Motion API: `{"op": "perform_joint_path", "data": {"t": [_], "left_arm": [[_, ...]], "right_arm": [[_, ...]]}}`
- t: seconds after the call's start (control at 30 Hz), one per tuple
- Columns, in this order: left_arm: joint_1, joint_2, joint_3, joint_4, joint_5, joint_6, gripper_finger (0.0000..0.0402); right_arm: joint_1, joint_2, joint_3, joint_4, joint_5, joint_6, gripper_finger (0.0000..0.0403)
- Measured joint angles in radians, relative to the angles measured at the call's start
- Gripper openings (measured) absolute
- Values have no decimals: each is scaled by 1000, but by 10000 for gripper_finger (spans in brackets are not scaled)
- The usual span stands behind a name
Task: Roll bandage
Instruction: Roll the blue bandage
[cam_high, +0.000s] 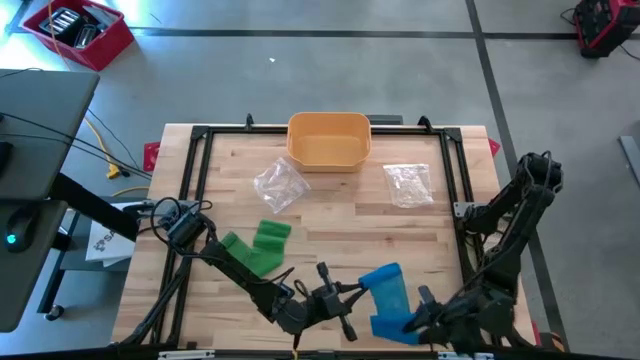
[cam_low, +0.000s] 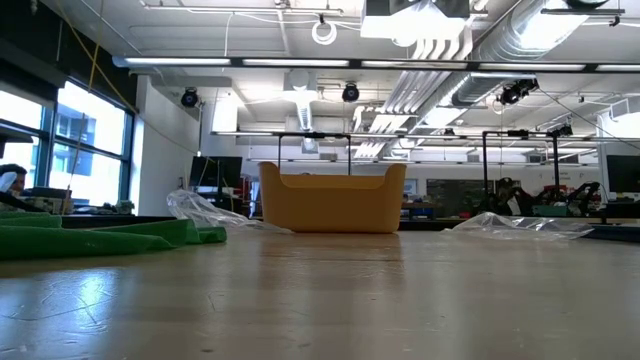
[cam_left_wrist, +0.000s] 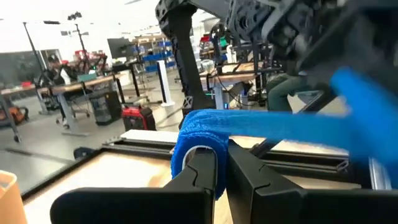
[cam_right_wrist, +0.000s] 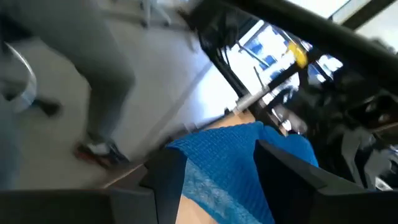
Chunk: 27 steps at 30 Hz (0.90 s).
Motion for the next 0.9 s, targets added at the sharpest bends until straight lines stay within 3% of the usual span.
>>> {"op": "perform_joint_path", "data": {"t": [0.17, 0.3, 0.47, 0.63, 0.73, 0.9], "left_arm": [[-16, -13, 0, 37, -20, 99, 11], [-25, -13, 5, 70, -24, 185, 11], [-27, -14, 10, 76, -7, 194, 11], [-29, -14, 10, 67, 1, 183, 11], [-38, -14, 10, 65, 4, 205, 11], [-64, -13, 10, 108, 11, 277, 12]], "right_arm": [[30, 0, 75, -128, 0, 259, 186], [35, 0, 146, -264, 25, 357, 188], [17, 1, 249, -293, 37, 323, 203], [12, 0, 350, -310, 127, 273, 225], [23, 0, 413, -449, 130, 322, 226], [45, -5, 465, -797, 129, 635, 223]]}}
